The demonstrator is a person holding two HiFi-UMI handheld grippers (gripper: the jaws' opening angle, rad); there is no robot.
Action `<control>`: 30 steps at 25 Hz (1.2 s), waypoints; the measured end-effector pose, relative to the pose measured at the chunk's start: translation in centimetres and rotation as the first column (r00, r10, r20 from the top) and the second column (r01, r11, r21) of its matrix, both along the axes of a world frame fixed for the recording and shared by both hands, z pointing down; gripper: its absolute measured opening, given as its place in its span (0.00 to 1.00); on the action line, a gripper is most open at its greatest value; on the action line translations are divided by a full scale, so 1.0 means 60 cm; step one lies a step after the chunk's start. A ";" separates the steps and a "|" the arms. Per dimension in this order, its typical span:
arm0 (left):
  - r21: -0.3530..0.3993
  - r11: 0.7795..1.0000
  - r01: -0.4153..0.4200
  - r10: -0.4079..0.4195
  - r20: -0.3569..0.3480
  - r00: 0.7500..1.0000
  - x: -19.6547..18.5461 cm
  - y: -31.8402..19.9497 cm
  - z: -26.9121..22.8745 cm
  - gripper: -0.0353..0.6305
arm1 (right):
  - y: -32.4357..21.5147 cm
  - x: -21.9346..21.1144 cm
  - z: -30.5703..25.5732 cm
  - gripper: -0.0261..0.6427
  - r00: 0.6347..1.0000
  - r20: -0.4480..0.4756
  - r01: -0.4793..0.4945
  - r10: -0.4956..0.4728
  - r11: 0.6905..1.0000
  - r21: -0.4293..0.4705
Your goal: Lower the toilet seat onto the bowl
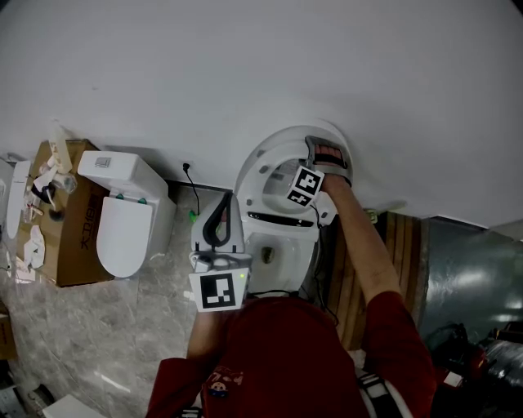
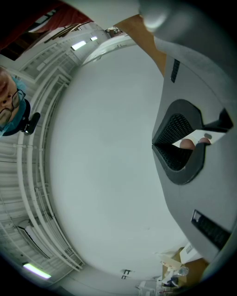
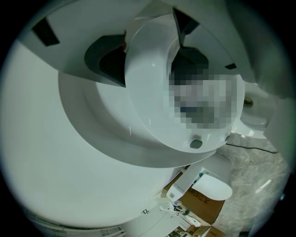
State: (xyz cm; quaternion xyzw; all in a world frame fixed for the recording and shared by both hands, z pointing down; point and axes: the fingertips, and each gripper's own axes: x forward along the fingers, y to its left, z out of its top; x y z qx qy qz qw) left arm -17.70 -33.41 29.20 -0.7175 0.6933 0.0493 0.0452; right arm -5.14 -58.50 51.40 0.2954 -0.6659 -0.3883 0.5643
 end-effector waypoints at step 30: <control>0.002 0.986 -0.164 0.164 -0.046 0.985 0.017 -0.008 0.017 0.07 | 0.121 0.007 -0.024 0.42 1.000 -0.005 0.002 -0.002 0.997 -0.078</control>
